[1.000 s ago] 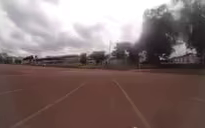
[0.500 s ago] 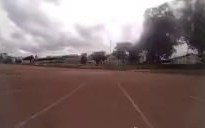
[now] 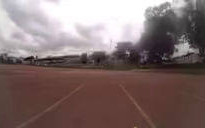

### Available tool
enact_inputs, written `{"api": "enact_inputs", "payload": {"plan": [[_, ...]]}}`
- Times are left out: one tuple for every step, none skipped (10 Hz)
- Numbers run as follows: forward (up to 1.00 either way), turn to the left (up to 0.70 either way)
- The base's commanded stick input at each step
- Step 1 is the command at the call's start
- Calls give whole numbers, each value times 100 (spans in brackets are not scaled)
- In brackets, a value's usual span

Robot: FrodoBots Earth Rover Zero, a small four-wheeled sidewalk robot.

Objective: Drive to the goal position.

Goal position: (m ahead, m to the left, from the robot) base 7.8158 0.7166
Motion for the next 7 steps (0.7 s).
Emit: {"api": "enact_inputs", "payload": {"plan": [[70,0],[70,0],[70,0],[70,0],[70,0],[70,0],[70,0]]}}
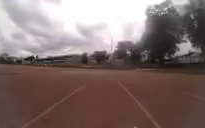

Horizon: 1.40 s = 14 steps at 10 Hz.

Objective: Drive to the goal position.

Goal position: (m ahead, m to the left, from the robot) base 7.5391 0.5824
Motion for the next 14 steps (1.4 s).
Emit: {"api": "enact_inputs", "payload": {"plan": [[70,0],[70,0],[70,0],[70,0],[70,0],[70,0],[70,0],[70,0],[70,0],[70,0],[70,0],[70,0],[70,0],[70,0]]}}
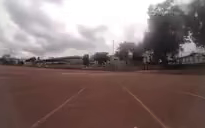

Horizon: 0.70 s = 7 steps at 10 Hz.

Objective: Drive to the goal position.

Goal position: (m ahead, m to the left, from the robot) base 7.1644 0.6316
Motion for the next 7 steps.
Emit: {"api": "enact_inputs", "payload": {"plan": [[70,0],[70,0],[70,0],[70,0],[70,0],[70,0],[70,0]]}}
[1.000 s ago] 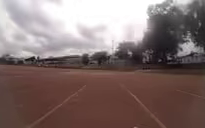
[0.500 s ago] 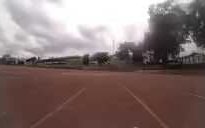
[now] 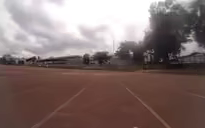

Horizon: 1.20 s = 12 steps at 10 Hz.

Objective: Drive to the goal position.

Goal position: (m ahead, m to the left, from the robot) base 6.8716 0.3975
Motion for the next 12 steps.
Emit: {"api": "enact_inputs", "payload": {"plan": [[70,0],[70,0],[70,0],[70,0],[70,0],[70,0],[70,0],[70,0],[70,0],[70,0],[70,0],[70,0]]}}
